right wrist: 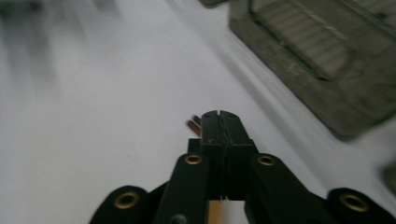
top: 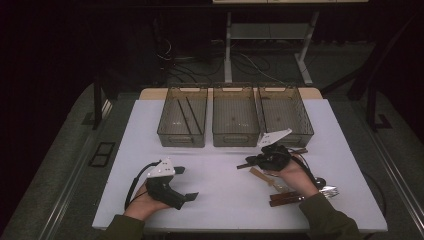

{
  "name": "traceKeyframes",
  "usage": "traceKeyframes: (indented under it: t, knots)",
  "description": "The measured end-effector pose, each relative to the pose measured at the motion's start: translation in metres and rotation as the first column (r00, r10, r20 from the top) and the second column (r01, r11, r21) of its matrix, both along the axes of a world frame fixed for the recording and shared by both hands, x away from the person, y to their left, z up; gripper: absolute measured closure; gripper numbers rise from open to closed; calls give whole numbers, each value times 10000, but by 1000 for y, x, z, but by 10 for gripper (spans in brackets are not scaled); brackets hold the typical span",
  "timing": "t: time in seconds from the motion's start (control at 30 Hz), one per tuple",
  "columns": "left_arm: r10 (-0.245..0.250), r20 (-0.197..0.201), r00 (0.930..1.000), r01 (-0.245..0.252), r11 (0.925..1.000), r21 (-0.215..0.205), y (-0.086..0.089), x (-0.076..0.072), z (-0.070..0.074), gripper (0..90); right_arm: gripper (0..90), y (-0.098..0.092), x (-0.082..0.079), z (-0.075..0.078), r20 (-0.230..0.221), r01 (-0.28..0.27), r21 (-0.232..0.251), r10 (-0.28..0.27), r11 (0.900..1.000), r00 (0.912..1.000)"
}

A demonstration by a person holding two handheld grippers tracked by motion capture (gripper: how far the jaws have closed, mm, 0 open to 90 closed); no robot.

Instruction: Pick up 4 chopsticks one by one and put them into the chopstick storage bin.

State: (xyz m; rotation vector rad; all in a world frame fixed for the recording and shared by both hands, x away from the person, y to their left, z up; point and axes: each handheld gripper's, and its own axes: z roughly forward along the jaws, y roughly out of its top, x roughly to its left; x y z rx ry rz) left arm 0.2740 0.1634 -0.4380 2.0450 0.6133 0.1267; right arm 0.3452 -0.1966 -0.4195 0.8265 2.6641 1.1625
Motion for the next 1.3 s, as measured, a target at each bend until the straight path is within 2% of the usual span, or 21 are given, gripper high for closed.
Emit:
traceKeyframes:
  t: [0.13, 0.27, 0.4, 0.47, 0.6, 0.73, 1.0, 1.3]
  knots:
    - [-4, 4, 10000, 4, 10000, 38, 0, 0, 0, 0, 787, -20, 8, 5, -47, 404, -233, -406, 9989, 9992]
    - [1, -4, 10000, -1, 10000, 45, 0, 0, 0, 0, 683, -35, 16, 4, -221, 522, -451, -532, 9976, 9983]
    - [-2, -1, 10000, 2, 10000, 41, 0, 0, 0, 0, 658, -39, 22, -3, -278, 531, -833, -556, 9951, 9981]
    - [31, -10, 10000, -31, 10000, 18, 0, 0, 0, 0, 684, -41, 25, -6, -232, 603, -956, -628, 9936, 9978]
    - [1, -9, 10000, -1, 10000, 29, 0, 0, 0, 0, 820, -50, 31, -9, -110, 1143, -1233, -1165, 9858, 9931]
    - [27, -17, 10000, -27, 10000, -6, 0, 0, 0, 0, 884, -65, 34, -9, 52, 1659, -1375, -1668, 9765, 9860]
    - [35, -46, 10000, -35, 10000, 24, 0, 1, -1, 0, 898, -92, 38, -14, 96, 2361, -1570, -2376, 9589, 9713]
    - [38, -57, 10000, -38, 10000, 19, 0, 1, -1, 0, 899, -93, 42, -22, 236, 2499, -1995, -2503, 9475, 9679]
